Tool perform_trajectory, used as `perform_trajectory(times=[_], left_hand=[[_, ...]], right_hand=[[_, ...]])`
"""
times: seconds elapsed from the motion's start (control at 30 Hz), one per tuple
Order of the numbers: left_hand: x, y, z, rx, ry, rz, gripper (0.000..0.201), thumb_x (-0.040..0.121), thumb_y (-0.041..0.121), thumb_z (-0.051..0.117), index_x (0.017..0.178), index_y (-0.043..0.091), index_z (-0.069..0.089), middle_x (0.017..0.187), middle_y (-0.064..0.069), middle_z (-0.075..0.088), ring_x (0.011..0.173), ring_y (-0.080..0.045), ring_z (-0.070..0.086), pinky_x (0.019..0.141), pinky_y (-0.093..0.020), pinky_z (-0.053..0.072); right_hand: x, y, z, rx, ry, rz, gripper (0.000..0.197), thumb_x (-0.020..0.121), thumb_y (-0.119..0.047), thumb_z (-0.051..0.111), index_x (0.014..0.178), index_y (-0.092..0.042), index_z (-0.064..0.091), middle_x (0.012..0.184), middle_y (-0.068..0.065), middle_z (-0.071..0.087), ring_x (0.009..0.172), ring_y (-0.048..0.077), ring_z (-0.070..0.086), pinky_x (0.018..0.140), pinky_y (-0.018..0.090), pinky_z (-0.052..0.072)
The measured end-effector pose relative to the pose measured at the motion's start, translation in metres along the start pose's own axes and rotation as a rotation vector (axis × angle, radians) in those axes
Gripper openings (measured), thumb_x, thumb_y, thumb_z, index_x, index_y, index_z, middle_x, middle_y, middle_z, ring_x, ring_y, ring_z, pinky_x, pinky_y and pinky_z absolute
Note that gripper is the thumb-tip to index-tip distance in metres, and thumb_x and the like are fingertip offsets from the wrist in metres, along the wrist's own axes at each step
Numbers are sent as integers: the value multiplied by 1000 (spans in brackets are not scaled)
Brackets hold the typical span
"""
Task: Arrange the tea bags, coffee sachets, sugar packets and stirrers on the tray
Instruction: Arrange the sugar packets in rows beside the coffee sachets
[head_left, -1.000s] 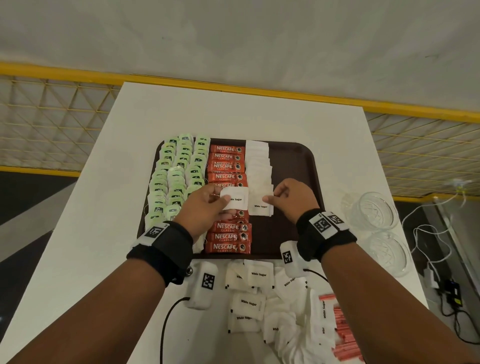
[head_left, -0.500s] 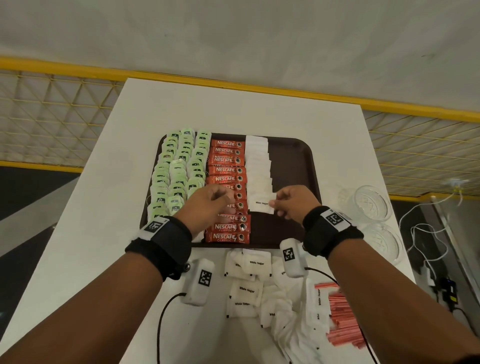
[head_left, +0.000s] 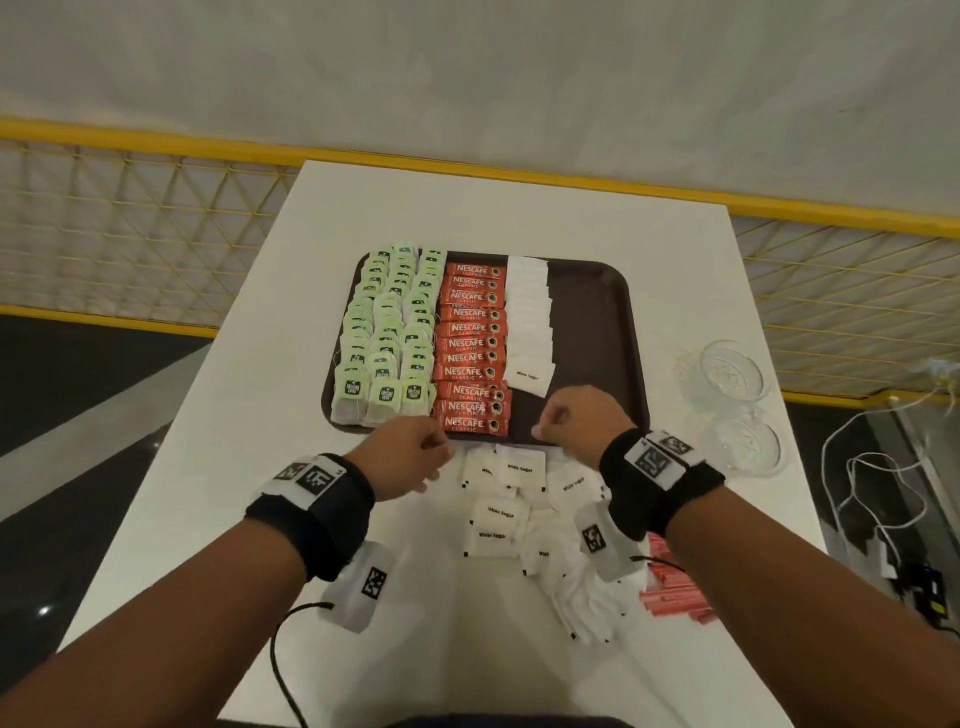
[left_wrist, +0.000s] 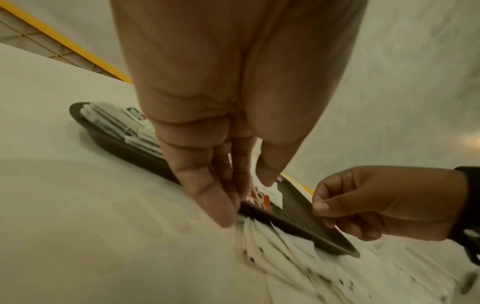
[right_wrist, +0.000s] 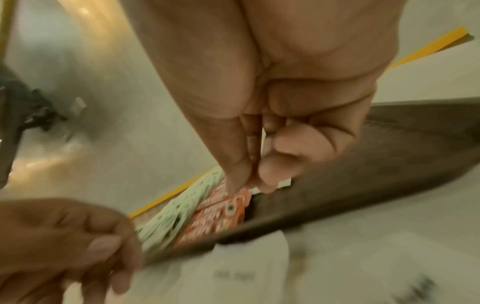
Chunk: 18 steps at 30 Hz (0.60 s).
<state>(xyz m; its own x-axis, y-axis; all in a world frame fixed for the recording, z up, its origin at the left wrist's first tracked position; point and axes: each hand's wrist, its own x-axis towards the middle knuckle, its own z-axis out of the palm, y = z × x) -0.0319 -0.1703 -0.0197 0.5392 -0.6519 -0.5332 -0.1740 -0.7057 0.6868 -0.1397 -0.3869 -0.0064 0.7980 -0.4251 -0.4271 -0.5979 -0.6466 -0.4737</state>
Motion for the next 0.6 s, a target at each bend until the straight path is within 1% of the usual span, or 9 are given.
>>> perform_trajectory(times=[0.1, 0.17, 0.27, 0.33, 0.4, 0.43, 0.5, 0.53, 0.6], left_hand=[[-4, 4, 19, 176, 25, -20, 25, 97, 26, 53, 94, 4, 64, 92, -12, 69, 82, -26, 69, 78, -43, 58], [-4, 9, 31, 248, 52, -37, 30, 98, 28, 52, 91, 1, 64, 91, -13, 67, 80, -26, 65, 74, -36, 53], [-1, 16, 44, 242, 123, -48, 31, 99, 26, 51, 75, 6, 56, 82, -12, 61, 78, -26, 59, 64, -28, 39], [4, 16, 53, 212, 175, -62, 37, 99, 27, 51, 65, 12, 48, 81, -14, 60, 75, -25, 55, 59, -28, 34], [13, 13, 62, 195, 217, -76, 42, 97, 35, 53, 63, 12, 44, 82, -16, 62, 74, -28, 56, 61, -30, 35], [16, 11, 67, 202, 240, -98, 44, 95, 42, 53, 67, 10, 48, 87, -17, 64, 78, -30, 59, 64, -32, 38], [21, 10, 74, 238, 274, -165, 50, 91, 52, 54, 87, 3, 60, 97, -18, 66, 88, -33, 63, 71, -36, 46], [22, 11, 76, 232, 289, -190, 51, 90, 52, 56, 97, 1, 61, 100, -16, 65, 92, -32, 63, 75, -37, 48], [24, 13, 80, 151, 300, -202, 44, 90, 42, 62, 105, 1, 61, 103, -14, 65, 94, -32, 63, 80, -39, 50]], right_hand=[[-21, 3, 18, -189, -71, -10, 26, 90, -36, 64, 87, -11, 68, 87, 1, 66, 84, 18, 63, 80, 31, 53], [-26, 6, 28, -257, -69, 23, 34, 92, -43, 59, 89, -10, 64, 87, 3, 62, 87, 21, 62, 79, 33, 52], [-25, 6, 38, -237, -72, 68, 37, 93, -48, 54, 81, -13, 57, 82, 3, 58, 83, 22, 61, 72, 32, 50], [-23, 5, 40, -214, -59, 73, 37, 93, -49, 54, 85, -14, 61, 85, 3, 62, 84, 22, 62, 74, 33, 51], [-23, 1, 40, -232, -50, 55, 34, 91, -48, 56, 92, -15, 62, 90, 2, 63, 86, 21, 62, 73, 32, 51], [-24, 0, 41, -253, -54, 40, 33, 91, -48, 58, 97, -16, 62, 94, 2, 63, 88, 21, 62, 74, 32, 50], [-25, -4, 45, -270, -57, 25, 33, 91, -47, 59, 106, -17, 60, 101, 2, 63, 93, 21, 61, 77, 32, 49], [-26, -5, 48, -260, -57, 24, 34, 91, -46, 60, 108, -17, 59, 104, 2, 63, 95, 21, 61, 79, 32, 49], [-27, -6, 53, -230, -58, 27, 34, 90, -43, 62, 110, -16, 59, 106, 3, 63, 98, 22, 60, 83, 33, 50]])
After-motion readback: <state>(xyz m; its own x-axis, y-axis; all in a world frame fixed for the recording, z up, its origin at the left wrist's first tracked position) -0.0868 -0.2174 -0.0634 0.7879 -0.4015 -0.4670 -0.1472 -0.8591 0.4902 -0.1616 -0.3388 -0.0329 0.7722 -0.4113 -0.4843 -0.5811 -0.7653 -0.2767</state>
